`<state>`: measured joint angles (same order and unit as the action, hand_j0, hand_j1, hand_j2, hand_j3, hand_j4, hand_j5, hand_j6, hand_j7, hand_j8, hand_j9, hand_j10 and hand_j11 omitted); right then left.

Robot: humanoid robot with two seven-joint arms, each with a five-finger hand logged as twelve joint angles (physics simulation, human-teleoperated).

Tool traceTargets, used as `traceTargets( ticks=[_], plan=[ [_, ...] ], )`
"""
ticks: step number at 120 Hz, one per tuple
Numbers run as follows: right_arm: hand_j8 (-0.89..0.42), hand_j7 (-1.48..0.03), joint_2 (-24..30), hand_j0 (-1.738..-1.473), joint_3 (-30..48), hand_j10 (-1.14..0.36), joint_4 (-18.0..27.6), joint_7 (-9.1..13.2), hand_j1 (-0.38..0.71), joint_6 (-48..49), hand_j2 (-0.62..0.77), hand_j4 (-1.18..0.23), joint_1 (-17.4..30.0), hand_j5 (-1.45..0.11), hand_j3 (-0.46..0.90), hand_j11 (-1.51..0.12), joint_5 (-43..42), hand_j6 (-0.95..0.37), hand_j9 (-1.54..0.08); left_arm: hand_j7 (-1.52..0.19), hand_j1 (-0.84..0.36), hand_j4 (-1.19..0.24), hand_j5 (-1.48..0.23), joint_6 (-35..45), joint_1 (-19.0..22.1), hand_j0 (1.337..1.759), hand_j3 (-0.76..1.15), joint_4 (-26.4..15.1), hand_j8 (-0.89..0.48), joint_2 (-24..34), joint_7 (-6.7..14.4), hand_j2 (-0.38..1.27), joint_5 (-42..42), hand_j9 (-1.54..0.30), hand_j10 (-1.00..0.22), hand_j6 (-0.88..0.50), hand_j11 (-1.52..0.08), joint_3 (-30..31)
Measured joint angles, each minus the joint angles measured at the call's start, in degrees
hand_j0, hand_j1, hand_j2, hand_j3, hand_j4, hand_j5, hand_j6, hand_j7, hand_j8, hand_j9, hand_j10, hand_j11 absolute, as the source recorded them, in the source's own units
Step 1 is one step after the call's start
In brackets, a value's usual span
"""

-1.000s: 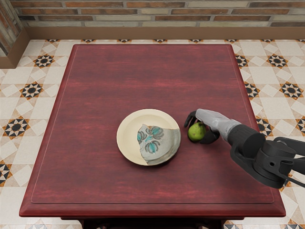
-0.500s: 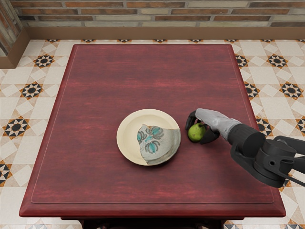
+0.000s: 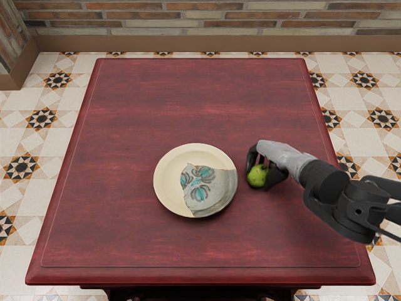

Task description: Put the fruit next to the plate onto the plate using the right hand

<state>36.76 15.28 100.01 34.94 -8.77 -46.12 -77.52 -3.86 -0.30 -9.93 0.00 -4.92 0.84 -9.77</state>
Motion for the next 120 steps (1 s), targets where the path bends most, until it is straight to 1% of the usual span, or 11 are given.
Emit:
traceTargets(
  ticks=[10, 47, 63, 83, 88, 98, 114, 120],
  plan=[
    [-0.41, -0.97, 0.08, -1.657, 0.27, -0.71, 0.0, -0.01, 0.31, 0.47, 0.42, -0.72, -0.62, -1.02, 0.0, -1.03, 0.16, -0.42, -1.02, -0.01, 0.34, -0.01, -0.01, 0.0, -0.13, 1.658, 0.0, 0.0, -0.01, 0.0, 0.0, 0.0, 0.0, -0.01, -0.01, -0.01, -0.01, 0.0],
    [-0.4, -0.99, 0.13, -1.658, 5.03, -0.73, -0.01, 0.01, 0.32, 5.07, 0.43, -0.73, -2.17, -1.05, 0.0, -1.04, 2.57, -0.4, -1.04, -0.01, 0.34, -0.01, -0.01, 0.0, -0.45, 1.658, 0.0, 0.0, -0.01, 0.0, 0.0, 0.0, 0.02, -0.01, -0.01, -0.01, -0.01, 0.01],
    [-0.39, -1.01, -0.18, -1.658, 5.76, -0.74, -0.01, 0.02, 0.33, 6.48, 0.44, -0.74, -5.07, -1.07, 0.0, -1.06, 5.73, -0.4, -1.05, -0.01, 0.34, -0.01, -0.01, 0.0, -0.4, 1.658, 0.0, 0.0, -0.01, 0.0, 0.0, 0.0, 0.0, -0.01, -0.01, -0.01, -0.01, 0.01],
    [-0.37, -1.04, -2.09, -1.658, 5.93, -0.77, -0.01, 0.01, 0.34, 7.23, 0.46, -0.76, -9.46, -1.12, 0.0, -1.11, 10.14, -0.37, -1.1, -0.01, 0.34, -0.01, -0.01, 0.0, -0.33, 1.658, 0.0, 0.0, -0.01, 0.0, 0.0, 0.0, -0.03, -0.01, -0.01, -0.01, -0.01, 0.07],
    [-0.36, -1.05, -2.86, -1.658, 5.94, -0.78, -0.01, 0.02, 0.35, 7.35, 0.49, -0.77, -10.36, -1.13, 0.0, -1.11, 10.78, -0.38, -1.11, -0.01, 0.34, -0.01, -0.01, 0.0, -0.31, 1.658, 0.0, 0.0, -0.01, 0.0, 0.0, 0.0, -0.04, -0.01, -0.01, -0.01, -0.01, 0.08],
    [-0.35, -1.07, -4.29, -1.658, 5.89, -0.79, -0.01, 0.02, 0.37, 7.51, 0.53, -0.78, -12.3, -1.15, 0.0, -1.14, 13.1, -0.36, -1.13, -0.01, 0.34, -0.01, -0.01, 0.0, -0.31, 1.658, 0.0, 0.0, -0.01, 0.0, 0.0, 0.0, -0.05, -0.01, -0.01, -0.01, -0.01, 0.09],
    [-0.3, -1.1, -6.52, -1.658, 5.75, -0.81, -0.01, 0.04, 0.41, 7.9, 0.57, -0.79, -14.04, -1.2, 0.0, -1.17, 14.9, -0.31, -1.16, -0.01, 0.34, -0.01, -0.01, 0.0, -0.08, 1.658, 0.0, 0.0, -0.01, 0.0, 0.0, 0.0, -0.05, -0.01, -0.01, -0.01, -0.01, 0.09],
    [-0.3, -1.11, -7.25, -1.658, 5.74, -0.82, -0.01, 0.05, 0.43, 8.17, 0.56, -0.8, -14.42, -1.21, 0.0, -1.18, 15.18, -0.31, -1.17, -0.01, 0.34, -0.01, -0.01, 0.0, 0.03, 1.658, 0.0, 0.0, -0.01, 0.0, 0.0, 0.0, -0.05, -0.01, -0.01, -0.01, -0.01, 0.09]
  ],
)
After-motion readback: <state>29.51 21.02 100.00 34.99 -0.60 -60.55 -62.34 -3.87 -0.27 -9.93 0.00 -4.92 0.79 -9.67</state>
